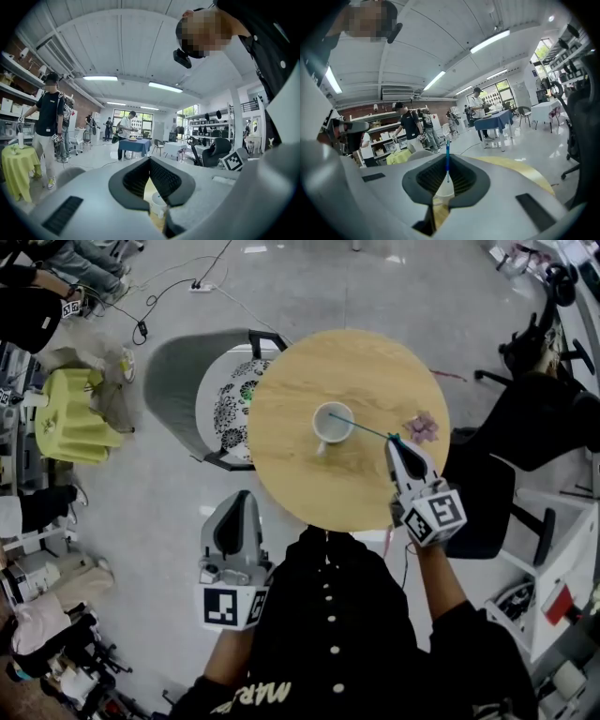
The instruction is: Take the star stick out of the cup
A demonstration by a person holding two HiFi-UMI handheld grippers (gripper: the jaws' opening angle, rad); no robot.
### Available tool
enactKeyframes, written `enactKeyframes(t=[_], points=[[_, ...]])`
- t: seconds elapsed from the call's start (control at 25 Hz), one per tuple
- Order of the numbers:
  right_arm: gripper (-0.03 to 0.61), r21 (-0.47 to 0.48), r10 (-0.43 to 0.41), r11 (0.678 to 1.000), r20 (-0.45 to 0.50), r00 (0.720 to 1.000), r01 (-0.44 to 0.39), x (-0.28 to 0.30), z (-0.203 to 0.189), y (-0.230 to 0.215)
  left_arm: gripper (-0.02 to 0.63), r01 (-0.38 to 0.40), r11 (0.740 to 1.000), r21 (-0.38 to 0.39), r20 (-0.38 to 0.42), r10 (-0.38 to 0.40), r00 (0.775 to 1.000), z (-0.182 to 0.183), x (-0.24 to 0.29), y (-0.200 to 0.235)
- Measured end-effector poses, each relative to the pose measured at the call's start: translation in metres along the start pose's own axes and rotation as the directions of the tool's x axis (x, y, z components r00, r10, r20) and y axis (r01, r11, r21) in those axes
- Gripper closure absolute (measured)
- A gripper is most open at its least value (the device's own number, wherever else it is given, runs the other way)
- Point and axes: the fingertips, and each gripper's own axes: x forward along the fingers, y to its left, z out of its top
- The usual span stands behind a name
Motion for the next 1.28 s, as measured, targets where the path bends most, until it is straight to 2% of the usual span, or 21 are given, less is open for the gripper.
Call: enactKeyframes(t=[0.4,0.68,0.96,1.28], points=[[0.560,-0.085,0.012,0.996,0.058,0.998,-0.007,-0.039,0.086,0.039,0.609,0.013,1.000,0.023,0.102,-0.016,0.995,0.049,-0.003,0.001],[0.560,-0.098,0.015,0.995,0.146,0.989,-0.001,-0.065,0.141,0.056,0.609,0.013,0.999,0.049,0.156,-0.021,0.987,0.078,-0.002,0.005],[0.560,-0.147,-0.013,0.988,0.224,0.975,0.047,-0.087,0.174,0.061,0.609,-0.017,0.998,0.059,0.179,0.006,0.984,0.100,0.000,0.014],[0.560,-0.176,-0.051,0.979,0.285,0.957,0.105,-0.113,0.201,0.067,0.609,-0.015,0.996,0.084,0.200,-0.002,0.980,0.122,-0.006,0.016]])
